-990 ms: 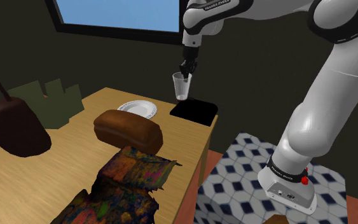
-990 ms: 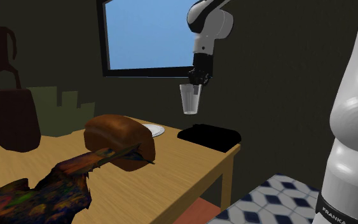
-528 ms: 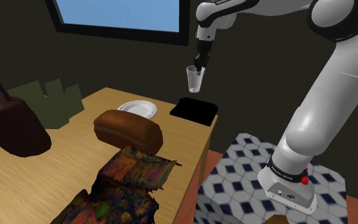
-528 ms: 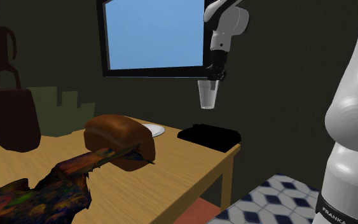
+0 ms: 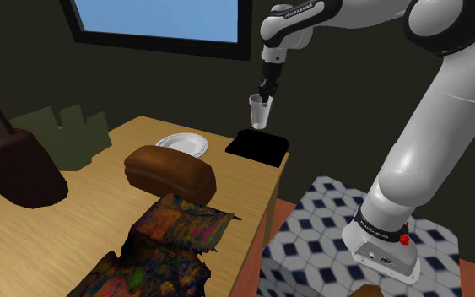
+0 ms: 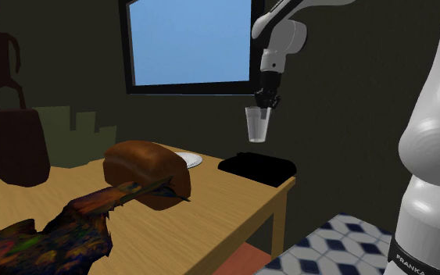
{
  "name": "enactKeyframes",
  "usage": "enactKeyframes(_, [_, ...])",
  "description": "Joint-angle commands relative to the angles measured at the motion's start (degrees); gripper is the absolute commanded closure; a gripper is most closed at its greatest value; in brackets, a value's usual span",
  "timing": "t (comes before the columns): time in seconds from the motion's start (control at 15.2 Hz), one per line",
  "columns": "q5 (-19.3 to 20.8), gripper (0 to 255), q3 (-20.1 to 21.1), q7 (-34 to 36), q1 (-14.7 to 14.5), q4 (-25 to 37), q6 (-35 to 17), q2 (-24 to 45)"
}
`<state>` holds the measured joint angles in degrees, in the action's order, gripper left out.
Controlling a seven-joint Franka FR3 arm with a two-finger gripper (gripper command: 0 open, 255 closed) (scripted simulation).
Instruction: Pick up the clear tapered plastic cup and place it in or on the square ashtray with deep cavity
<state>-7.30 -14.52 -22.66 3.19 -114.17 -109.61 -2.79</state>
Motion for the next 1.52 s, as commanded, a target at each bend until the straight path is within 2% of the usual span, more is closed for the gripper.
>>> enactKeyframes(0.0, [-0.1, 255, -0.03, -0.27, 0.02, -1.5, -1.61, 0.09])
enactKeyframes(0.73, [-1.41, 255, -0.07, -1.94, 0.01, -7.07, -9.72, 2.86])
enactKeyframes(1.25, [-1.41, 255, -0.07, -1.94, 0.01, -7.07, -9.72, 2.86])
enactKeyframes(1.32, [-1.41, 0, -0.07, -1.95, 0.01, -7.07, -9.72, 2.85])
enactKeyframes(1.45, [-1.41, 0, -0.07, -1.95, 0.01, -7.07, -9.72, 2.85])
